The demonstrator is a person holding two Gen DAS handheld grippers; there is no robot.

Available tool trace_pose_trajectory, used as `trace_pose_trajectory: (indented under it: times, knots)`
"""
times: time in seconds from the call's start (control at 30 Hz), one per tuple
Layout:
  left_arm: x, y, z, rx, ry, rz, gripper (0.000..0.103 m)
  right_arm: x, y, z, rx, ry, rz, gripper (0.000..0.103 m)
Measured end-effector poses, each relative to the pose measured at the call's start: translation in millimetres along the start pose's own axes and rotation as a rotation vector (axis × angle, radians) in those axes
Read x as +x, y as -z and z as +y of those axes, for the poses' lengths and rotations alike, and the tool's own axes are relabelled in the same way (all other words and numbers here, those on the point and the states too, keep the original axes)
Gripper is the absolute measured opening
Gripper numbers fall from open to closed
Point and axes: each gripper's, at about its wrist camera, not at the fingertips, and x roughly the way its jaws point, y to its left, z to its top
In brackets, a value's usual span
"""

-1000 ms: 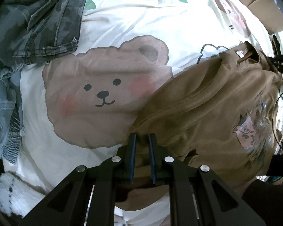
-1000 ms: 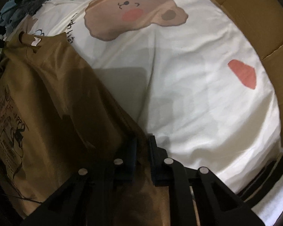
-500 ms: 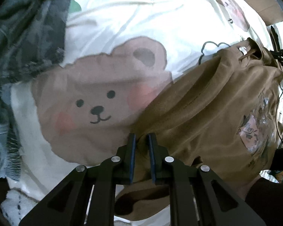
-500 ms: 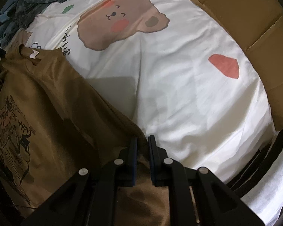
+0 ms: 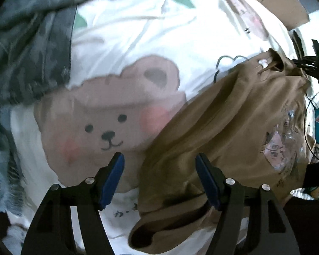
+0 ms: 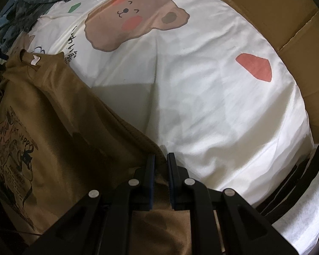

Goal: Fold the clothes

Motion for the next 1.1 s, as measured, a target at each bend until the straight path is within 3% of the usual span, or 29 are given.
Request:
trace_pose_trajectory:
  times: [0.03,0.1,0.17,0.2,0.3,0.4,0.73,0.8,0.87,0.97,1.1]
  knots:
    - [1.8,-0.7,1.4,0.001,0.013,0.010,0.064,-0.1,-0.4,0.2,0.001,0.000,0.000,0.010]
    - [9.2,-1.5,2.8,0.008,0.028,0.038,0.045,-0.3,-1.1,0.7,0.004,-0.001,0.000,0.010]
    - [18.6,-0.5,1.7,0.029,0.029,0.062,0.043,-0.6,-1.8,1.2,0.007,-0.002,0.000,0.010]
    - [23.0,0.5,0.8,0.039,0.028,0.073,0.033,-0.7,-2.1,1.5,0.008,-0.002,0.000,0.010]
    - [29.1,4.4,-2.8,0.058,0.021,0.094,0.015,-4.3,-4.4,1.4,0.017,0.000,-0.005,0.010]
    - [18.6,7.9,-8.7,0.075,0.001,0.078,0.009,-11.1,-6.5,2.5,0.035,0.010,-0.011,0.010]
    - [-39.7,13.6,-23.1,-0.006,-0.120,-0.060,0.008,-59.1,8.6,2.7,0.144,0.075,-0.041,0.010]
    - [-51.4,-3.8,-14.1,-0.042,-0.126,-0.081,0.008,-69.3,15.8,-0.2,0.173,0.088,-0.045,0.010]
    - [-55.9,9.3,-26.2,-0.058,-0.135,-0.098,0.008,-79.5,23.0,-3.2,0.201,0.101,-0.049,0.009]
    - [-45.9,-18.2,-48.0,-0.072,-0.141,-0.131,0.008,-94.9,33.7,-7.7,0.244,0.120,-0.055,0.009]
    - [-71.8,-31.4,-55.9,-0.064,-0.153,-0.155,0.008,-116.1,37.4,-12.0,0.302,0.141,-0.066,0.009]
